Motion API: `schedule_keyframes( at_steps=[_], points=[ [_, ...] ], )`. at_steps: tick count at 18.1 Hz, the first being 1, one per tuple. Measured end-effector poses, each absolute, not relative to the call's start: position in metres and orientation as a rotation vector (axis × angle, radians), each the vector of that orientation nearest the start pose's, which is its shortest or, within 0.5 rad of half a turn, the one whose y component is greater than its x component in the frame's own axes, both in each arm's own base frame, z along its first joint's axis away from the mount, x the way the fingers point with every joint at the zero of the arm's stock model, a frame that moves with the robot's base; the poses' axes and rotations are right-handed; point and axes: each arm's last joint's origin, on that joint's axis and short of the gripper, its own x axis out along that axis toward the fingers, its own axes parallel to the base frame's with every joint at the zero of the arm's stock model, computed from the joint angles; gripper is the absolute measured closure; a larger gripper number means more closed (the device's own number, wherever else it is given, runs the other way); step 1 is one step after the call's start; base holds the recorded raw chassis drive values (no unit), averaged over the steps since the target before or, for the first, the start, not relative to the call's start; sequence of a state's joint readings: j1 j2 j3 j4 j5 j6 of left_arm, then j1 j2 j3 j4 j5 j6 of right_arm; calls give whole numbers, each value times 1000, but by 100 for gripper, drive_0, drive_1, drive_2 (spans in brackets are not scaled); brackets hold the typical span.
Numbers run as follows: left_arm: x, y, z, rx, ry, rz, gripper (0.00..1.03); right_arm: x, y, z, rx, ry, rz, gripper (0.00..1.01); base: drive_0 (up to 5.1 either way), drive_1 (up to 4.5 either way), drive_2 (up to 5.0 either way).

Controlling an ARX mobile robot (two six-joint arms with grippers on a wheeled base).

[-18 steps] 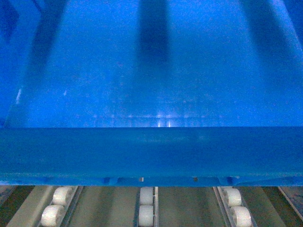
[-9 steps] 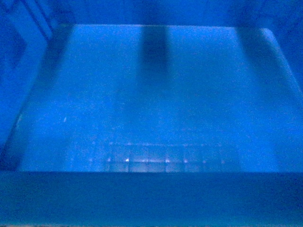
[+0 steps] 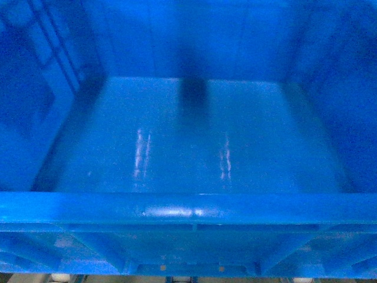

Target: Place box next to blue box on left shelf

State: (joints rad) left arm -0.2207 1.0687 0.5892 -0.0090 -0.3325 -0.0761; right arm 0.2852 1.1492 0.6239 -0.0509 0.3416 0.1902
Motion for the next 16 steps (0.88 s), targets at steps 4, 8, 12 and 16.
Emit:
schedule_keyframes(
  at_steps=[4,8,12,16],
  points=[
    [251,-35,201,61,587,133,96,264,61,201,-28,624,-101,91,0,0,0],
    [264,-28,195,98,629,143,96,272,65,184,-10,694,-96,91,0,0,0],
    [268,-26,195,102,704,121,96,271,70,184,2,763,-103,91,0,0,0],
    [270,-28,200,211,615,147,57,267,72,187,-52,704,-118,59,0,0,0]
  ],
)
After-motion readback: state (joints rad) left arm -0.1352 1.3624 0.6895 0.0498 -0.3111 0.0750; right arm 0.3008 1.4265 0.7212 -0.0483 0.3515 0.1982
